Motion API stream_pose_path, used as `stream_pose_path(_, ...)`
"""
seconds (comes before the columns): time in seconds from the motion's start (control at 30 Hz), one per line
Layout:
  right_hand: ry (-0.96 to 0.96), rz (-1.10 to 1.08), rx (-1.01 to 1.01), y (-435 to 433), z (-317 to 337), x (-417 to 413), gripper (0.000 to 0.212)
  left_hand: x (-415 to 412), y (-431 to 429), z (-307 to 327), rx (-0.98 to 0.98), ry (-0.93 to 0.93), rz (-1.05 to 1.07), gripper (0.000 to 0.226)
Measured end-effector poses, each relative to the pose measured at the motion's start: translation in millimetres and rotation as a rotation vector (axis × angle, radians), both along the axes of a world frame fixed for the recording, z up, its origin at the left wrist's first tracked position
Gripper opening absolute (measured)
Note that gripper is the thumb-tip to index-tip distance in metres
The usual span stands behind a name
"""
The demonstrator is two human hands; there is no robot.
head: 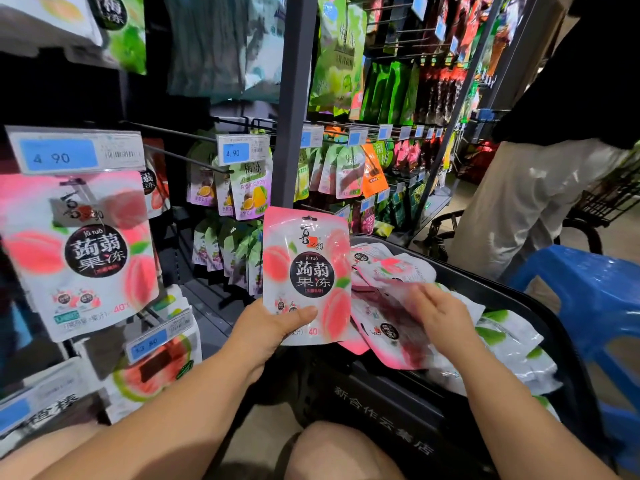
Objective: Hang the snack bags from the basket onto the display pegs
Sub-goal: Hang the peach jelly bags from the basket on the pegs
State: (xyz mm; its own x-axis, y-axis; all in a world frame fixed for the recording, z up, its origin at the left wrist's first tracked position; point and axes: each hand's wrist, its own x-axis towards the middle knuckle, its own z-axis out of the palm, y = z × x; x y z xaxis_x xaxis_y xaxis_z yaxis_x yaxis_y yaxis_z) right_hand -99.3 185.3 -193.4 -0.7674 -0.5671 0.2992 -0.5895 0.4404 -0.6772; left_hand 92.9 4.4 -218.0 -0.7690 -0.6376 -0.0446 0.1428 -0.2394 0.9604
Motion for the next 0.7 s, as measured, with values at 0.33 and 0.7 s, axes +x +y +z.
stream_pose_path(0.33, -0.617, 0.028, -1.004, -16, 58, -6, 0.021, -1, -4, -2, 0.006, 0.017, 0.036, 0.033)
stream_pose_path(0.7, -0.61, 0.061, -0.759, -25, 19, 2, 0.015, -4, -6, -6, -0.015, -0.008, 0.028, 0.039)
